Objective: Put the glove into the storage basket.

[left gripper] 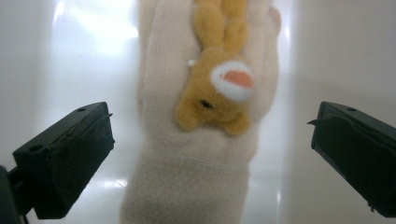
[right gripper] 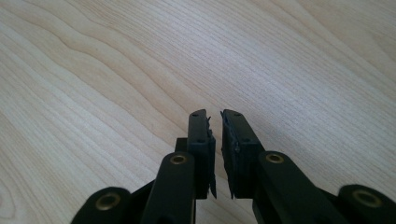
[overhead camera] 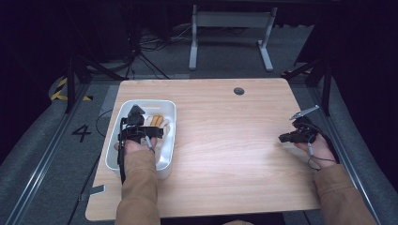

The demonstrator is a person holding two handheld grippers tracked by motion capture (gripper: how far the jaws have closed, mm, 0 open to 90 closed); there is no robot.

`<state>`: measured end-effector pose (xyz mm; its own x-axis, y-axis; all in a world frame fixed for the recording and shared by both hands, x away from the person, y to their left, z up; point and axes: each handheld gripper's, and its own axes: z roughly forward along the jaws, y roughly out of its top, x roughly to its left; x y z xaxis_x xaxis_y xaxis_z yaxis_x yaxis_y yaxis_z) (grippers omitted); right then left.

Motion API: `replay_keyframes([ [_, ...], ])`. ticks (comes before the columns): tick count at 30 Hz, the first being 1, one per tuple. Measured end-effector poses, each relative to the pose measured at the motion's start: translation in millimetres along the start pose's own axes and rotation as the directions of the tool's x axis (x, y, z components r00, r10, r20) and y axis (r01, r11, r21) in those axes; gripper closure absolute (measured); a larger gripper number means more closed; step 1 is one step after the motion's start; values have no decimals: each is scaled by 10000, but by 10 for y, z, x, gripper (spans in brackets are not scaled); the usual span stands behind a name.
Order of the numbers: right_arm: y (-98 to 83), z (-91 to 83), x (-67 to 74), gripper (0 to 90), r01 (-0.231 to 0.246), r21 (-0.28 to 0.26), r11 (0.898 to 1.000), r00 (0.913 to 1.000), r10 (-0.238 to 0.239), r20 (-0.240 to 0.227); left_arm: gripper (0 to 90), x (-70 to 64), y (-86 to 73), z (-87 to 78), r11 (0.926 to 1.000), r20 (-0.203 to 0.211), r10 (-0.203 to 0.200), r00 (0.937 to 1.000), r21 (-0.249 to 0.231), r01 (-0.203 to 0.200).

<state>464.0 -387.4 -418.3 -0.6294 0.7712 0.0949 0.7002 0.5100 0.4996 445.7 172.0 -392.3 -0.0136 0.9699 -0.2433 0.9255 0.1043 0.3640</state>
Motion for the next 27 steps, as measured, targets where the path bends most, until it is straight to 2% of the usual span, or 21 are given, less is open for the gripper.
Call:
replay_keyframes([
  [4, 5, -1, 9, 815, 68, -9, 10000, 10000, -68, 41, 0, -51, -6, -145, 9966, 116, 380, 9992, -732, -370],
  [7, 4, -3, 11, 813, 99, -36, 9999, 9999, -98, 76, 0, -111, -7, -234, 9932, 454, 611, 9971, -1022, -562],
  [11, 2, -16, 16, 812, 119, -88, 9999, 9999, -118, 127, 0, -209, -11, -357, 9831, 753, 1086, 9912, -1558, -959],
  [14, 1, -39, 24, 810, 218, -242, 9995, 9996, -214, 171, 0, -279, -33, -435, 9680, 1012, 1519, 9832, -2161, -1274],
  [17, 1, -36, 31, 810, 264, -292, 9992, 9995, -259, 182, 0, -353, -63, -498, 9433, 1172, 1965, 9735, -2936, -1551],
  [20, 2, -30, 33, 809, 308, -289, 9991, 9994, -302, 194, 0, -449, -97, -554, 9123, 1444, 2581, 9553, -3618, -1918],
  [22, 2, -31, 38, 807, 326, -295, 9990, 9993, -320, 211, 0, -543, -127, -572, 8861, 1591, 3143, 9359, -4029, -2291],
  [24, -2, -34, 41, 806, 353, -309, 9989, 9992, -346, 215, 0, -649, -160, -585, 8675, 1728, 3566, 9182, -4260, -2567],
  [26, -6, -40, 42, 804, 389, -395, 9985, 9990, -380, 236, 0, -746, -187, -597, 8426, 1977, 4064, 8920, -4586, -2823],
  [27, -9, -47, 40, 801, 435, -415, 9982, 9989, -426, 211, 0, -792, -196, -602, 8316, 2135, 4319, 8763, -4705, -2952],
])
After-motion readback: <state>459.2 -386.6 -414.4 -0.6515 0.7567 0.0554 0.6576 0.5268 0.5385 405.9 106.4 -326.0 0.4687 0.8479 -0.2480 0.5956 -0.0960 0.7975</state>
